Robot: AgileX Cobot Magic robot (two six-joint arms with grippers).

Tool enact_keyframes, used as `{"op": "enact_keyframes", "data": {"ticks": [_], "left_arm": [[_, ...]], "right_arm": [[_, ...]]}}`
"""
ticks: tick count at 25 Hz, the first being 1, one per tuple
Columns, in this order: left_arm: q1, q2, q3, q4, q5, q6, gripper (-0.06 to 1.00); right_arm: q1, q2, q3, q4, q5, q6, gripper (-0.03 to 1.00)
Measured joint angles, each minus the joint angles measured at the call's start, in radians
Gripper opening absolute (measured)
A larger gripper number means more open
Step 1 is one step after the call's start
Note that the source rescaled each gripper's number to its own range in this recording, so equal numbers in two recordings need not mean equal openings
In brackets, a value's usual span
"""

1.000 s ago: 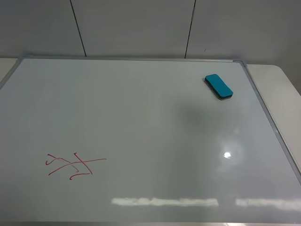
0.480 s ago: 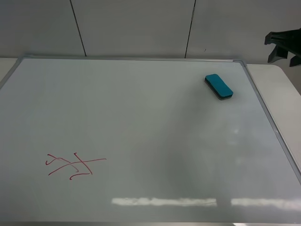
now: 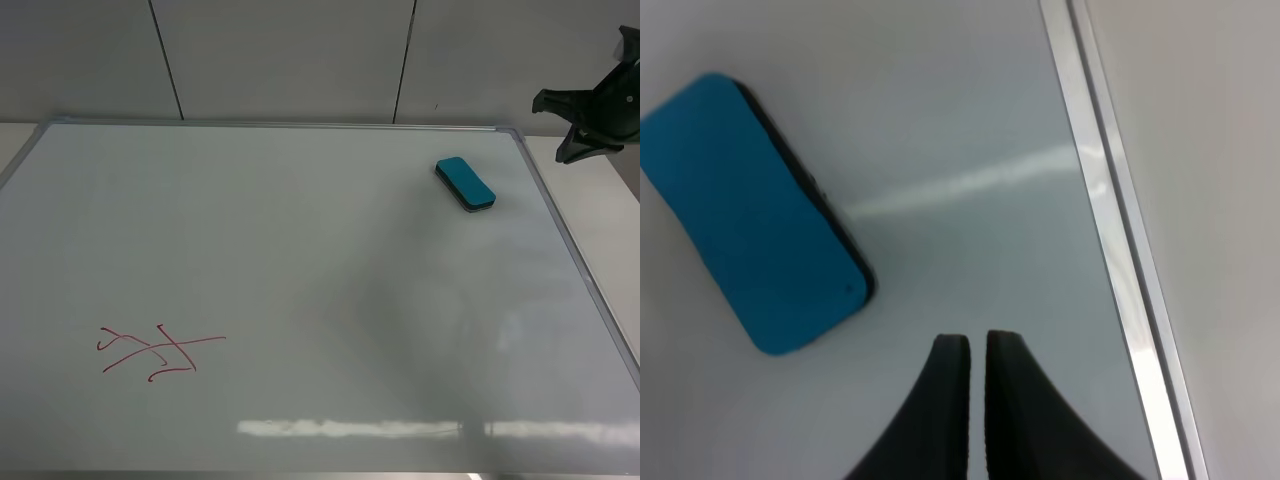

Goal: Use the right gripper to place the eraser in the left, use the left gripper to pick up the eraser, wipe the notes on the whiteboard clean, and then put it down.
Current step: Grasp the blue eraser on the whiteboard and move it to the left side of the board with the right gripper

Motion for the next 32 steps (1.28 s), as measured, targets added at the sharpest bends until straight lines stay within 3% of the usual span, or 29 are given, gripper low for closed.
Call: {"op": "enact_keyframes", "data": {"ticks": [8, 18, 26, 32], "left_arm": [[0.000, 0.000, 0.000, 0.000, 0.000, 0.000, 1.00], [0.000, 0.000, 0.000, 0.000, 0.000, 0.000, 1.00], [0.000, 0.000, 0.000, 0.000, 0.000, 0.000, 1.00], [0.000, 0.000, 0.000, 0.000, 0.000, 0.000, 1.00]], "right_arm": [[0.000, 0.042, 0.000, -0.009, 0.150, -0.002, 0.00], [0.075, 0.134, -0.073, 0.041, 0.152, -0.026, 0.00], [0.177, 0.300, -0.330, -0.166, 0.217, 0.061, 0.00], [0.238, 0.423, -0.420, -0.199, 0.194, 0.047, 0.00]]}}
